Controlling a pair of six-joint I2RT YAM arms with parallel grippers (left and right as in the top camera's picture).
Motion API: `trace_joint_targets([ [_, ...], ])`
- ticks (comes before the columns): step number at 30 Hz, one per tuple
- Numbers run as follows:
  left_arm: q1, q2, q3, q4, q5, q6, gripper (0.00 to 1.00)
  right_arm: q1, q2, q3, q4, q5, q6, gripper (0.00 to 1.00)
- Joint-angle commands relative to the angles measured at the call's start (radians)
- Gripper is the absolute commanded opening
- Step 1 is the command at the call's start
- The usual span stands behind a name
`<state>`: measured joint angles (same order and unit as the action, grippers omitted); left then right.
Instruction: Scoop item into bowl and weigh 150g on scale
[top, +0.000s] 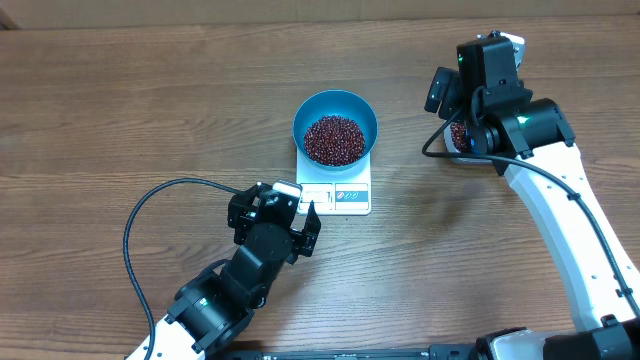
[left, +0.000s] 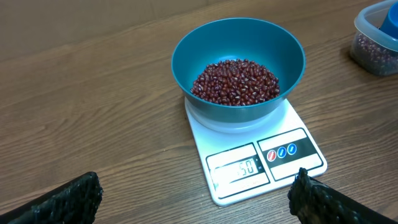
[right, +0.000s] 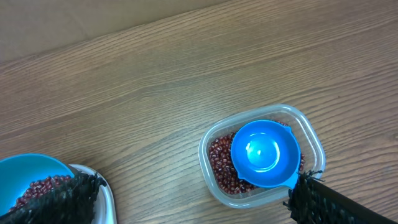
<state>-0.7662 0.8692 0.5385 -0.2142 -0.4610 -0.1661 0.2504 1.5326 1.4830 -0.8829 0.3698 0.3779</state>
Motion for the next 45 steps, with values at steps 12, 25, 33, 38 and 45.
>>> trace_joint_targets([
  [12, -0.006, 0.001, -0.004, -0.004, -0.023, -0.011, 1.00, 0.001, -0.018, 0.026, 0.005, 0.003, 0.004, 1.00],
  [25, -0.007, 0.001, -0.004, -0.145, -0.037, 0.012, 0.99, 0.001, -0.018, 0.026, 0.005, 0.003, 0.004, 1.00],
  [33, -0.007, 0.001, -0.004, -0.033, -0.009, 0.004, 1.00, 0.001, -0.018, 0.026, 0.005, 0.003, 0.004, 1.00],
  [38, -0.007, 0.001, -0.004, 0.126, -0.013, 0.009, 0.99, 0.001, -0.018, 0.026, 0.005, 0.003, 0.004, 1.00],
  [45, -0.007, 0.001, -0.004, 0.198, 0.012, 0.008, 1.00, 0.001, -0.018, 0.026, 0.005, 0.003, 0.004, 1.00],
])
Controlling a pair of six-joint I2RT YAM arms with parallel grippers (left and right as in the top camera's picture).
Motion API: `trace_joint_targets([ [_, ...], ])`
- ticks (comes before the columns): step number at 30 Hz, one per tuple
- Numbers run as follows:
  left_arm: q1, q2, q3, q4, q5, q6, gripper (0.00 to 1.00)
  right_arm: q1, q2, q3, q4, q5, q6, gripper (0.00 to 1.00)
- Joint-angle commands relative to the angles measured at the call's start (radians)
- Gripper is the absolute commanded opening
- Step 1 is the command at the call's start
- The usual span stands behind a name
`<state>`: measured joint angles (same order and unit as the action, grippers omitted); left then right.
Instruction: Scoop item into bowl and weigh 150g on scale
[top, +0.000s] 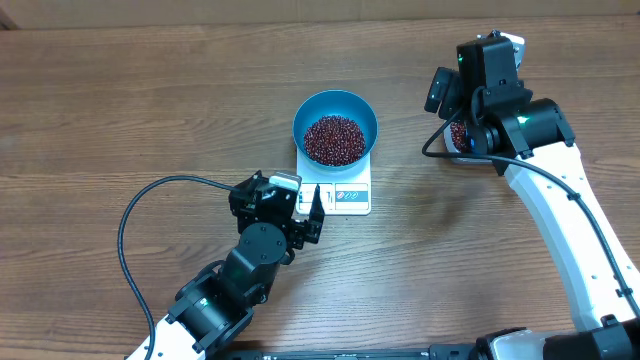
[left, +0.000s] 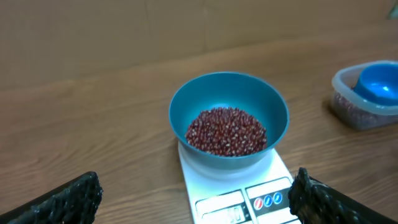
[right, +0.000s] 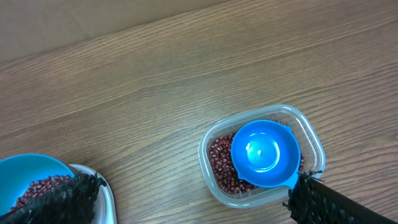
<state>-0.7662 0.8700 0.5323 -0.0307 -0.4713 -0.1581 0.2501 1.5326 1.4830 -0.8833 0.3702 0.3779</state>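
A blue bowl (top: 335, 128) holding red beans (left: 226, 129) stands on the white scale (top: 350, 195). The scale's display (left: 225, 213) sits at the bottom edge of the left wrist view, its digits blurred. My left gripper (left: 198, 190) hangs open just in front of the scale with nothing between its fingers. A clear container of beans (right: 261, 155) sits to the right of the scale, and the blue scoop (right: 265, 151) rests in it. My right gripper (right: 193, 196) is open above the container, one finger (right: 323, 202) close to the scoop's near rim.
The brown wooden table (top: 150, 110) carries only the scale, bowl and container. The left arm's black cable (top: 135, 225) loops over the table at the lower left. In the left wrist view the container (left: 360, 96) shows at the far right.
My left gripper has moved a little toward the scale and now looks more level, so the bowl sits lower in its view and the display is at the frame's bottom. The right arm has not moved.
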Motion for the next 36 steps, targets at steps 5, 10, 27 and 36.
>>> trace_joint_targets([
  [5, -0.007, 0.000, 0.002, 0.014, 0.095, 0.001, 1.00, 0.001, -0.018, 0.026, 0.005, 0.002, 0.004, 1.00],
  [10, -0.007, 0.000, 0.002, 0.012, 0.176, 0.001, 1.00, 0.001, -0.018, 0.026, 0.005, 0.002, 0.004, 1.00],
  [27, -0.007, 0.000, 0.002, -0.211, 0.234, -0.003, 1.00, 0.001, -0.018, 0.026, 0.005, 0.002, 0.004, 1.00],
  [36, -0.007, 0.000, 0.002, -0.283, 0.245, -0.041, 1.00, 0.001, -0.018, 0.026, 0.005, 0.002, 0.004, 1.00],
])
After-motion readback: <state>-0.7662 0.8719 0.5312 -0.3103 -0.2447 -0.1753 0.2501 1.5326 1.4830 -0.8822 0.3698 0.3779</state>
